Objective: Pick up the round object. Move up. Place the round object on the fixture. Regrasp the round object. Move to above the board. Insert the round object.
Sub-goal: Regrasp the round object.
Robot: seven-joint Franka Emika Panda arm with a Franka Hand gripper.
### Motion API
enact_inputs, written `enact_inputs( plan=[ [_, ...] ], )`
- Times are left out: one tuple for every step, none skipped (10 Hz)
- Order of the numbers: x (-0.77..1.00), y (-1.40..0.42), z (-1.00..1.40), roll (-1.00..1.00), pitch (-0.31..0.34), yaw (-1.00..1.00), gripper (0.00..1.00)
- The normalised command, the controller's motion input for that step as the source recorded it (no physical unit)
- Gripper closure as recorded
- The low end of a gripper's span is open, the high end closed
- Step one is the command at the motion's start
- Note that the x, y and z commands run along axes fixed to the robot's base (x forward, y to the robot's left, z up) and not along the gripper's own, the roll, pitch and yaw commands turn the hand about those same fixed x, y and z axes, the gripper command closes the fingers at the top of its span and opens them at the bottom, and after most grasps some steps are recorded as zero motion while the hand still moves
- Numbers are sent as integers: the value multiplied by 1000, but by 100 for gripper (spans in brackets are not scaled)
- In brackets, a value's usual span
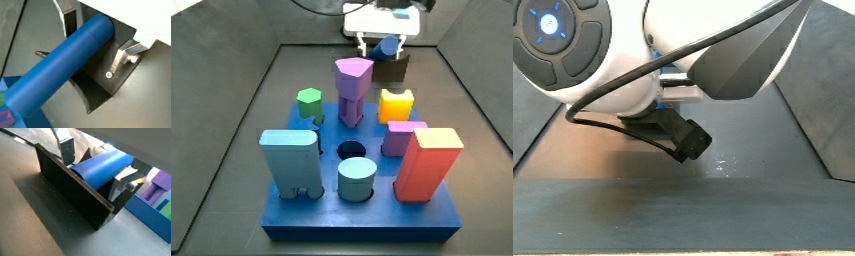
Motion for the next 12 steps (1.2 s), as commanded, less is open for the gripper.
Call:
enact_inputs(
  plan=[
    [-3, 2, 1000, -40, -62, 31, 0],
    [-20, 4, 1000, -26, -49, 44, 0],
    [-26, -3, 1000, 1, -29, 61, 0],
    [-33, -2, 1000, 14, -5, 69, 0],
    [-37, 1, 942, 20, 23, 69, 0],
    [-33, 3, 764, 27, 49, 63, 0],
    [-29, 2, 529, 35, 80, 45, 0],
    [-30, 3, 349, 35, 95, 30, 0],
    [-28, 5, 169, 39, 100, 12, 0],
    [1, -1000, 825, 1000, 73, 9, 0],
    [4, -1000, 825, 1000, 71, 7, 0],
    [-16, -1000, 822, 1000, 63, 6, 0]
  ],
)
